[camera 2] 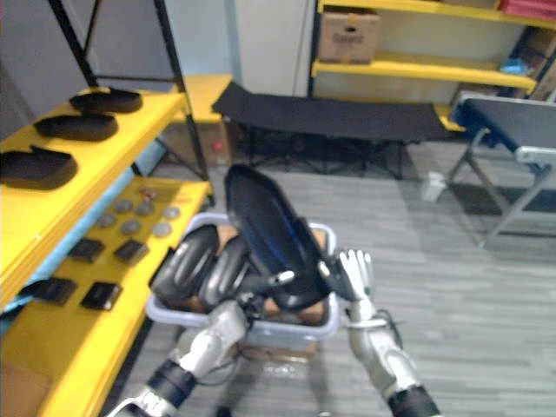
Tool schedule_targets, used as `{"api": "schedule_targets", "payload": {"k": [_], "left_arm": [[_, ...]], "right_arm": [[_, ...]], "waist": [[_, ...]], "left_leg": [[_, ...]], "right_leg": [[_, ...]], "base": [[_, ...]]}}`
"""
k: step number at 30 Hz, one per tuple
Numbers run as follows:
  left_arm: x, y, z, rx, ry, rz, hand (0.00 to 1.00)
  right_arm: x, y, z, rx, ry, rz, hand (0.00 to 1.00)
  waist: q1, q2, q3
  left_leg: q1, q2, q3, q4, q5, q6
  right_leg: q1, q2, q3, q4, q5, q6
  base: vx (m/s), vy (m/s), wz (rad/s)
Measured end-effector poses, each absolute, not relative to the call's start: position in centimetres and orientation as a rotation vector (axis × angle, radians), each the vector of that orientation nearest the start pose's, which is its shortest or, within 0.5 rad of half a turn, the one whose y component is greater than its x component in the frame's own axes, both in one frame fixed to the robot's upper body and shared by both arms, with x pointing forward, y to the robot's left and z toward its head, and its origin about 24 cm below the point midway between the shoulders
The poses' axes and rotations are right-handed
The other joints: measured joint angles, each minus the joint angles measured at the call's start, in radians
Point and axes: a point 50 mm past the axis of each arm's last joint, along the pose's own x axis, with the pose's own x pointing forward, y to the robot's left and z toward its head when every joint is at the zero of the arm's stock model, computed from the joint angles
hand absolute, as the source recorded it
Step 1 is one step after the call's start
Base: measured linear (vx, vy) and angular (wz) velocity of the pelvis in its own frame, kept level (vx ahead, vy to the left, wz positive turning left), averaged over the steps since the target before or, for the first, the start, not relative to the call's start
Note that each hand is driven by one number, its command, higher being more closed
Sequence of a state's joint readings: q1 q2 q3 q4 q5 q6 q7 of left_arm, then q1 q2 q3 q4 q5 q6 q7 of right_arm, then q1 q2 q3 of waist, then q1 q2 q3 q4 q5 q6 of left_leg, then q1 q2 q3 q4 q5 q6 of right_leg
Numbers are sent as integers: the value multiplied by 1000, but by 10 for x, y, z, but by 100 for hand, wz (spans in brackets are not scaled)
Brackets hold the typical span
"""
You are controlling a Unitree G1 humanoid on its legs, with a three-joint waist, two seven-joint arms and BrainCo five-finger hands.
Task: Walk over and take plastic housings, then place them on the shelf
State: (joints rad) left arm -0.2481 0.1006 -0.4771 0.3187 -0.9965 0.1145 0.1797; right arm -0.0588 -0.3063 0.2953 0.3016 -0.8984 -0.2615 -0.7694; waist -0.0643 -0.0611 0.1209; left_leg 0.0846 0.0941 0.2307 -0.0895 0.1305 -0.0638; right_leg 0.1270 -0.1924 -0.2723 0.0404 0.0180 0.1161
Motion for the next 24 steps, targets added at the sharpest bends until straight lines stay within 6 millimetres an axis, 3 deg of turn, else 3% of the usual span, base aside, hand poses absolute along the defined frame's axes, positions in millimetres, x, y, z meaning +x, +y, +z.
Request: {"api": "schedule_targets", "payload": {"k": [4, 12, 13, 24], "left_arm": [[270, 54, 9, -748, 435, -238, 100], [271, 56, 10, -717, 409, -219, 100], [271, 56, 10, -712, 408, -220, 100], [267, 60, 14, -686, 355, -236, 100]], "right_arm": [[239, -141, 26, -1009, -548, -185, 100], [240, -135, 27, -991, -563, -188, 100], [239, -135, 26, -991, -562, -187, 0], [233, -136, 25, -951, -599, -156, 0]], "waist": [[-2, -1, -1], [-2, -19, -5], [-2, -20, -5], [-3, -23, -3]], "left_leg": [[0, 2, 4, 0, 0, 0], [6, 1, 34, 0, -2, 1], [12, 1, 41, 0, -2, 1], [37, 2, 57, 0, -16, 3]], "right_leg": [[0, 2, 2, -3, 2, -3], [-4, 2, 28, -17, 17, -2], [-3, 1, 33, -17, 18, -2], [10, 1, 51, -23, 17, 1]], "base": [[0, 0, 0], [2, 11, -9], [0, 18, -11], [-22, 17, -5]]}}
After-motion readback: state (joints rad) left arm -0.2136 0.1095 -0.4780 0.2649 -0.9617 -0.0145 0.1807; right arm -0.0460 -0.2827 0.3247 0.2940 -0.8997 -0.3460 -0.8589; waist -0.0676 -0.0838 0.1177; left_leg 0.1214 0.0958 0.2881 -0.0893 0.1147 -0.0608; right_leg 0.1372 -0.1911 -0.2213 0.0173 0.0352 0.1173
